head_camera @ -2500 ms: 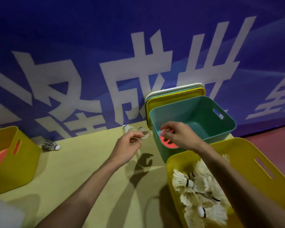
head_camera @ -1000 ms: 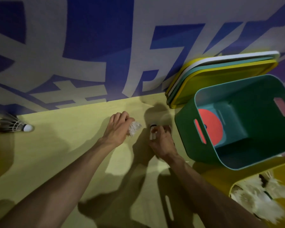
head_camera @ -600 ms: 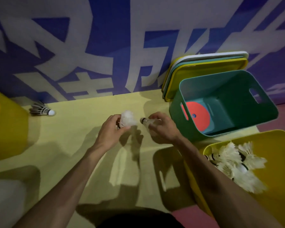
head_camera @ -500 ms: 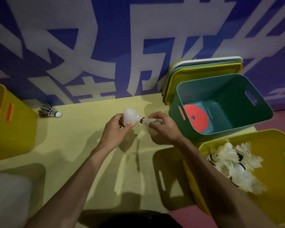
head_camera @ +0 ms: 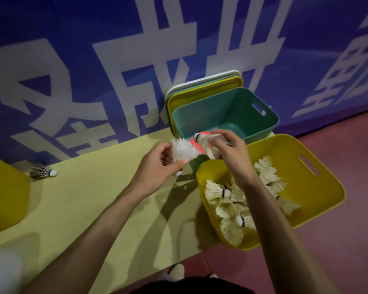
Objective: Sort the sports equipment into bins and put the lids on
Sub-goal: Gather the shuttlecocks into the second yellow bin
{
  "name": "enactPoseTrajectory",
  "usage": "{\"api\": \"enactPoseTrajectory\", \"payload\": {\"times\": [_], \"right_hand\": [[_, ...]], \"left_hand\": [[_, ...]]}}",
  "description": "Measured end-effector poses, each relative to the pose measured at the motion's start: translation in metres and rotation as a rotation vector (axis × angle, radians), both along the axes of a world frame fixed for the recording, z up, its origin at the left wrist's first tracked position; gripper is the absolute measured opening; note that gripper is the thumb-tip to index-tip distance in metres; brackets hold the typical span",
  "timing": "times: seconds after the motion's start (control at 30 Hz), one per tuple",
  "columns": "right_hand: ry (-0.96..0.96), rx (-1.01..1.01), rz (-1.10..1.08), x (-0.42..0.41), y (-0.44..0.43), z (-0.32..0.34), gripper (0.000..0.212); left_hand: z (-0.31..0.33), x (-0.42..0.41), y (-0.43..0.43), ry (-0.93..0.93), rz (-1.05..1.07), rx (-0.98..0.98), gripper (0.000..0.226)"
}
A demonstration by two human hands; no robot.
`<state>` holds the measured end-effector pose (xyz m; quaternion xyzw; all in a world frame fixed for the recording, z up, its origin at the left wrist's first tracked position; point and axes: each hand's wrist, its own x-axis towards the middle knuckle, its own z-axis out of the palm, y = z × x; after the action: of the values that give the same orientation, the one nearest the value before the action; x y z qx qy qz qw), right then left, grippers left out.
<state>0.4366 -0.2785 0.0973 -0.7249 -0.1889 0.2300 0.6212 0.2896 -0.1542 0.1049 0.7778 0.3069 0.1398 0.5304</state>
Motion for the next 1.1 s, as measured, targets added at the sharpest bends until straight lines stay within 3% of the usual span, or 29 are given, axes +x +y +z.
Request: {"api": "enactPoseTrajectory", "payload": {"times": [0.13, 0.37, 0.6, 0.77, 0.93, 1.1], "right_hand": [[0.036, 0.014, -0.083, 0.022, -0.057, -0.005, 0.016], [-0.024, -0.193, -0.137, 0.051, -0.132, -0.018, 0.026], [-0.145, -0.435, -0.017, 0.064, -0.169, -0.029, 0.035], [-0.206, -0.474, 0.055, 0.062, -0.165, -0.03, 0.036], [-0.236, -0.398, 0.107, 0.049, -0.139, -0.021, 0.03], [-0.246, -0.343, 0.182, 0.033, -0.1, -0.017, 0.023]], "left_hand": [[0.003, 0.028, -0.04, -0.02, -0.082, 0.005, 0.035], [-0.018, 0.062, -0.091, 0.094, -0.124, -0.068, 0.062], [-0.027, 0.075, -0.117, 0.259, -0.22, -0.102, 0.073], [-0.02, 0.071, -0.118, 0.222, -0.227, -0.079, 0.057], [-0.007, 0.063, -0.104, 0.132, -0.148, -0.059, 0.034], [0.001, 0.042, -0.082, 0.044, -0.043, -0.059, 0.026]]}}
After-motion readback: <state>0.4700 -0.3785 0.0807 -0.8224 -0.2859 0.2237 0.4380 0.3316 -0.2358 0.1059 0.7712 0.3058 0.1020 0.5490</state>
